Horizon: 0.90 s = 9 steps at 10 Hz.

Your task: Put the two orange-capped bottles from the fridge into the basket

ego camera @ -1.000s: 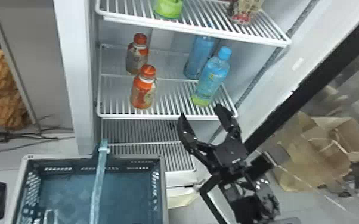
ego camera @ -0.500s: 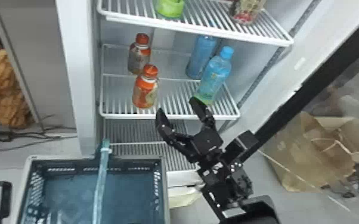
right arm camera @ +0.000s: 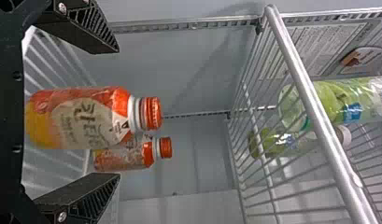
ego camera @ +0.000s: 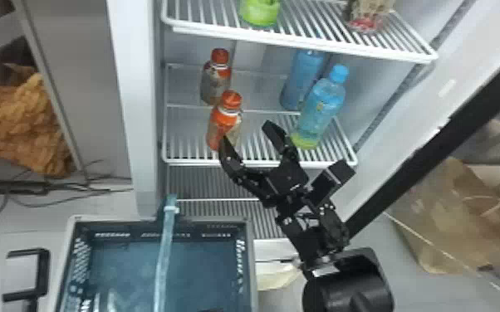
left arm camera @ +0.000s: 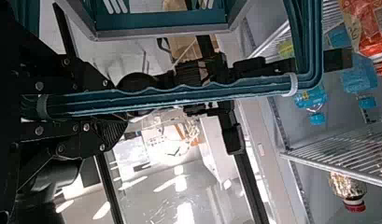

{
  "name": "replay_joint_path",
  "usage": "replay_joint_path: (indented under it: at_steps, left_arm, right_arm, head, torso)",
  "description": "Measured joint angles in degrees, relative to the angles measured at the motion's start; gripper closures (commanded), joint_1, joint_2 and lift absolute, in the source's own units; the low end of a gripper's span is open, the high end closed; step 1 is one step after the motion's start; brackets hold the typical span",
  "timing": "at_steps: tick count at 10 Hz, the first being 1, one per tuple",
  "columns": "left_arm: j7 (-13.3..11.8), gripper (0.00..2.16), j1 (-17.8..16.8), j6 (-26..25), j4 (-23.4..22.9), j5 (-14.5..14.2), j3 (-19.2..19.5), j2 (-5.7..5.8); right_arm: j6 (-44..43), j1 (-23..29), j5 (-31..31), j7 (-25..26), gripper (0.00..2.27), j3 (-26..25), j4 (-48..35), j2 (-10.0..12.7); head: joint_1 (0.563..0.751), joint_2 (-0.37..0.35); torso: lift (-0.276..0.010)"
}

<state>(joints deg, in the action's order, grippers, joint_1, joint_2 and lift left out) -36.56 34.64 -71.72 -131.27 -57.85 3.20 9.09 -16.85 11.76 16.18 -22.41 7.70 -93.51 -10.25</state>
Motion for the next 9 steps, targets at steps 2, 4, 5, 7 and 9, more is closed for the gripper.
replay_joint_path:
  at_steps: [2,4,5,7,9]
  left_arm:
    - [0.0,1.2,0.18,0.15,0.0,-0.07,0.07,-0.03]
    - [0.0,1.2,0.23,0.28,0.0,-0.08,0.11,-0.04]
    - [0.0,1.2,0.24,0.28,0.03,-0.08,0.03,-0.04]
    - [0.0,1.2,0.13,0.28,0.14,-0.08,-0.1,0.03]
    - [0.0,1.2,0.22,0.29,0.14,-0.18,-0.09,0.05]
  right_arm:
    - [-0.21,-1.83,-0.11,0.47,0.09,1.07,1.58,-0.04]
    - [-0.33,-3.8,-0.8,1.47,0.09,1.92,3.37,-0.04]
    - [-0.41,-5.28,-1.04,1.88,0.09,2.63,4.64,-0.09]
    - [-0.58,-7.56,-0.87,2.52,0.09,3.93,6.66,-0.13]
    - [-0.59,-9.25,-1.14,3.05,0.09,4.91,8.56,-0.13]
  head:
    - [0.695,-0.229]
    - [0.695,-0.218]
    - [0.695,-0.21]
    - [0.695,-0.199]
    - [0.695,-0.188]
  torso:
    - [-0.235]
    - [-0.235]
    - [-0.235]
    - [-0.235]
    - [-0.235]
